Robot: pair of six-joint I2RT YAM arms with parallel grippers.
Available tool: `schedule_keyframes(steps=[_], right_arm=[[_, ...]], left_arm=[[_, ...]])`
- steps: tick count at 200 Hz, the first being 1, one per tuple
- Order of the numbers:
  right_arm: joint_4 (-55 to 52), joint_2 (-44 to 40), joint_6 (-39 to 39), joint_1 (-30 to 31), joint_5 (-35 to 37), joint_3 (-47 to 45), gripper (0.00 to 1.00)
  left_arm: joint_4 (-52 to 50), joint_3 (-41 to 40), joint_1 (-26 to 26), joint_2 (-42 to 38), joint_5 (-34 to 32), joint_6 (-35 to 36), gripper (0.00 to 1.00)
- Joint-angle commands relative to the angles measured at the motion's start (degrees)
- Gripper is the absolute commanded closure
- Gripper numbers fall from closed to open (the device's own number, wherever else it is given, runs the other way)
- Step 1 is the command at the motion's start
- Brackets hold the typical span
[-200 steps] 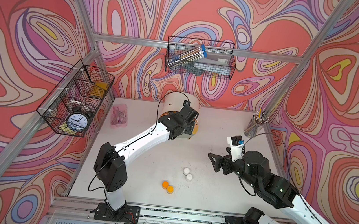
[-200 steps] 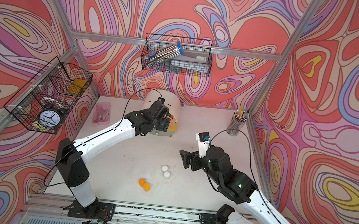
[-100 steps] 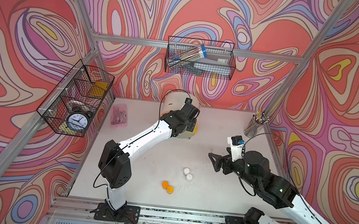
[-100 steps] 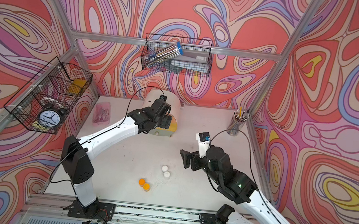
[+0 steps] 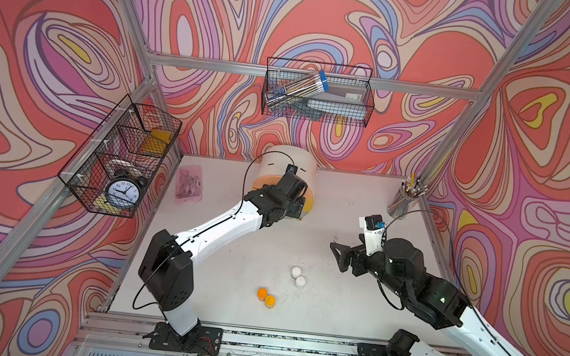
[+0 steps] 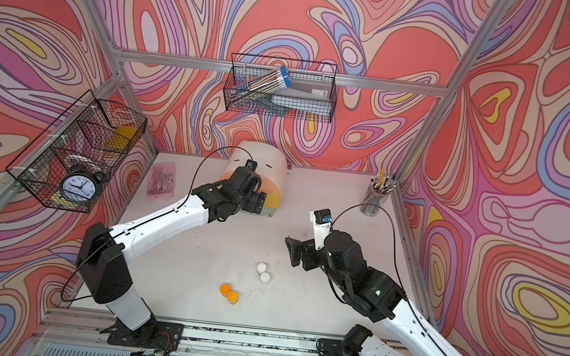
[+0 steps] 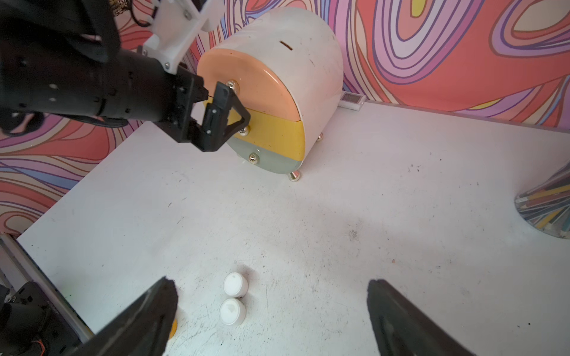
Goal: Put the paint cans in the drawer according to color
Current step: Close the drawer of the storage box, then adjust the storage box at the center of the board.
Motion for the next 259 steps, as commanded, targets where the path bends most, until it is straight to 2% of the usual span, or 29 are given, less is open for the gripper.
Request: schedule_keyframes(steps=[1, 33, 88, 115, 151, 174, 200, 245, 259], right_arm=[[3.52, 2.02, -0.24, 0.25, -0.75, -0.33, 0.02], [6.67, 6.12, -0.96, 0.24, -4.15, 1.40, 0.02], [5.88, 7.27, -2.44, 0.18, -2.69, 2.48, 0.02], [4.97, 7.00, -2.91, 0.24, -1.72, 2.31, 0.02], [5.00, 6.46, -3.14, 0.24, -0.72, 1.79, 0.02], [5.27, 6.35, -3.15, 0.21, -0.46, 1.43, 0.02], [5.34, 5.94, -3.10, 0.25, -0.47, 1.01, 0.02], [5.62, 5.49, -2.88, 0.24, -0.53, 0.37, 0.02], [5.62, 5.49, -2.88, 0.18, -0.52, 0.29, 0.02]], left_arm=[[5.35, -6.69, 0.65, -5.11, 0.31, 1.08, 0.08], [8.40, -9.40, 4.03, -3.12, 4.77, -0.77, 0.13], [6.82, -1.31, 7.11, 7.54, 9.89, -2.36, 0.17], [5.55, 2.36, 7.82, 10.98, 9.82, -2.33, 0.21], [4.98, 3.91, 7.87, 11.68, 7.54, -2.41, 0.29], [7.82, 1.63, 7.89, 11.19, 8.01, -3.33, 0.33], [18.25, -5.45, 7.85, 8.76, 9.03, -3.05, 0.33], [27.65, -11.15, 8.15, 7.21, 9.76, 1.54, 0.33], [30.01, -12.38, 8.22, 6.90, 9.35, 2.52, 0.37]])
